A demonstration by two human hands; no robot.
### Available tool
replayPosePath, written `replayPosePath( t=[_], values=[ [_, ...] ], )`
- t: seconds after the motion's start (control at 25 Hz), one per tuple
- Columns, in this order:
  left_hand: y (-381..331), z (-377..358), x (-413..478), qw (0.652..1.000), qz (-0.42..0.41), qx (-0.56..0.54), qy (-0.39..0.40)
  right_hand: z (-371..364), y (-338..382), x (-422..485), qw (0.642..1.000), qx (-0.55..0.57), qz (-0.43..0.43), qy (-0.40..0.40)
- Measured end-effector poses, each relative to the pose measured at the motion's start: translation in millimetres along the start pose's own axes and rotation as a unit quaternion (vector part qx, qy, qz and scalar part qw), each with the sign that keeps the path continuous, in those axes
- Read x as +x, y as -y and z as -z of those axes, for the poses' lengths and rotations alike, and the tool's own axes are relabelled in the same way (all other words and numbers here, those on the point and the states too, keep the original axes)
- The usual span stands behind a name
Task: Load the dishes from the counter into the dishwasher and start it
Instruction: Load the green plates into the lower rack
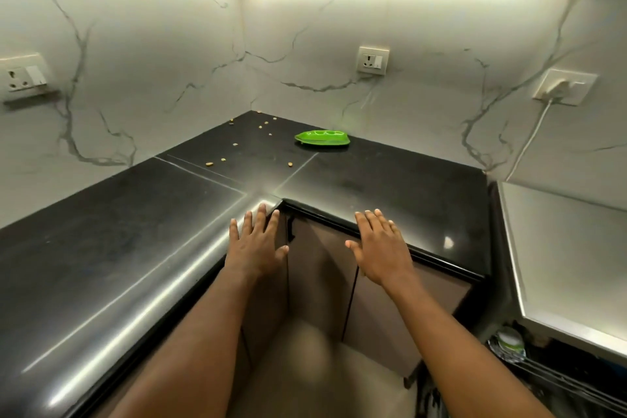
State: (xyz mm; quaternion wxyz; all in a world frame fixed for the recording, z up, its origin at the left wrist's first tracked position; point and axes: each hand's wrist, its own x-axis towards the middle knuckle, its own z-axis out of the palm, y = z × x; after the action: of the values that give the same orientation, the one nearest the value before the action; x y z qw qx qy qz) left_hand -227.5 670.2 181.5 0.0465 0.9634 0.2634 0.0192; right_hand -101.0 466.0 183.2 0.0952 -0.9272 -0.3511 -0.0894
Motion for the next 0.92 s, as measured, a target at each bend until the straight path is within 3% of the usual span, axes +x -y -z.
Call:
replayPosePath(
  t=[0.36,0.92],
  values=[
    [27.5,-13.1,100.7,1.0,0.009,0.01,0.012,-41.8,-15.6,120.9,1.0,0.011,-0.01,0.003],
    [6.8,-29.6,310.8,0.995,0.052,0.004,0.083,-97.8,-68.5,350.3,0.997,0.004,0.065,0.042]
  ],
)
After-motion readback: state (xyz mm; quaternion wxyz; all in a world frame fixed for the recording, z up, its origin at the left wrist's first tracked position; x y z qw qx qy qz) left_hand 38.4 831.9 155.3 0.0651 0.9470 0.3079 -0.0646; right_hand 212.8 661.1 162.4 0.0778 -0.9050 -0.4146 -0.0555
